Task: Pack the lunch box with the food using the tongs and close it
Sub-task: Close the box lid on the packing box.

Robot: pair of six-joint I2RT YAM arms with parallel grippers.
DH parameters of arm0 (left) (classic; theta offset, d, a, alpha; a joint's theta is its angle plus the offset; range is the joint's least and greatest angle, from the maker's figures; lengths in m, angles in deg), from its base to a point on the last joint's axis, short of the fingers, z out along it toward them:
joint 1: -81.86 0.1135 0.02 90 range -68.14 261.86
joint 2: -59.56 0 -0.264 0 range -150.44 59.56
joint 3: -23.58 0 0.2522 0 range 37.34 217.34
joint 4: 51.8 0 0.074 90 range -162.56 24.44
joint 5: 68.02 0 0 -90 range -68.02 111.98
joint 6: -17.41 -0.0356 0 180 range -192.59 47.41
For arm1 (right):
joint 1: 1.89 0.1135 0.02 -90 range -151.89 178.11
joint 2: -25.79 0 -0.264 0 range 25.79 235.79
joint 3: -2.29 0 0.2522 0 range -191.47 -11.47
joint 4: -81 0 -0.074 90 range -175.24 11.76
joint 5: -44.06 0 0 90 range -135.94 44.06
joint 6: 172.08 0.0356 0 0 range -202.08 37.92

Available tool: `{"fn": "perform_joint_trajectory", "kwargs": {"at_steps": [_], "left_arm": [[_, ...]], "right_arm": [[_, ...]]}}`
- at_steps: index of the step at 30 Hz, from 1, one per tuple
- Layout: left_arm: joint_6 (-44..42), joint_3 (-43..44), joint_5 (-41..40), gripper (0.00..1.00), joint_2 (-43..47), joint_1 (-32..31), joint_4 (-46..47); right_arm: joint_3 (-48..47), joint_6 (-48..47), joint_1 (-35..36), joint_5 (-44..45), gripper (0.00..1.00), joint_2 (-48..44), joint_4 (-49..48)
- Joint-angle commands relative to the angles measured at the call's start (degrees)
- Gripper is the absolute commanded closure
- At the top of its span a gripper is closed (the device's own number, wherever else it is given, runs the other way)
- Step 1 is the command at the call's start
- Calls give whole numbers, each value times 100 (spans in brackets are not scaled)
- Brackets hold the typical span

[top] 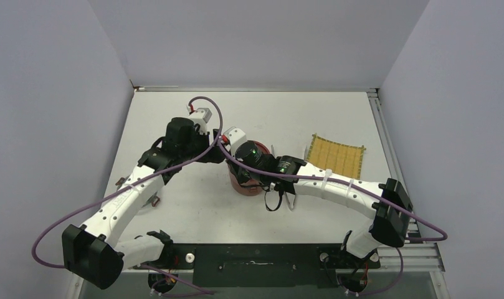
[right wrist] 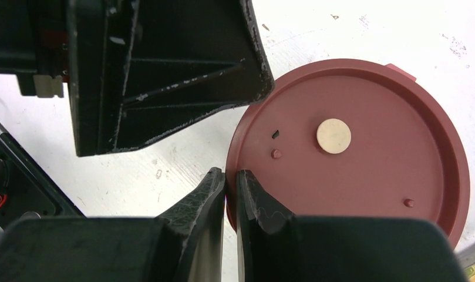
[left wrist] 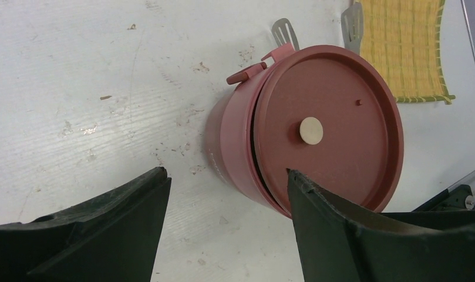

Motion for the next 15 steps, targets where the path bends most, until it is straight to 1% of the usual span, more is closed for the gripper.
{"fn": "perform_joint_trajectory", "kwargs": {"at_steps": [1,5,9,15], "left_arm": [[-42,-4,564,29,-58,12,388],[30,-15,874,32,-186,12,438],[84,42,1028,37,-438,12,333],[119,68,1051,47,-632,12,270]], "right_arm": [[-290,40,111,37,95,43,19],[-329,70,119,15,95,37,120],[-381,86,154,-50,95,84,249],[-388,69,174,-136,95,180,337]]}}
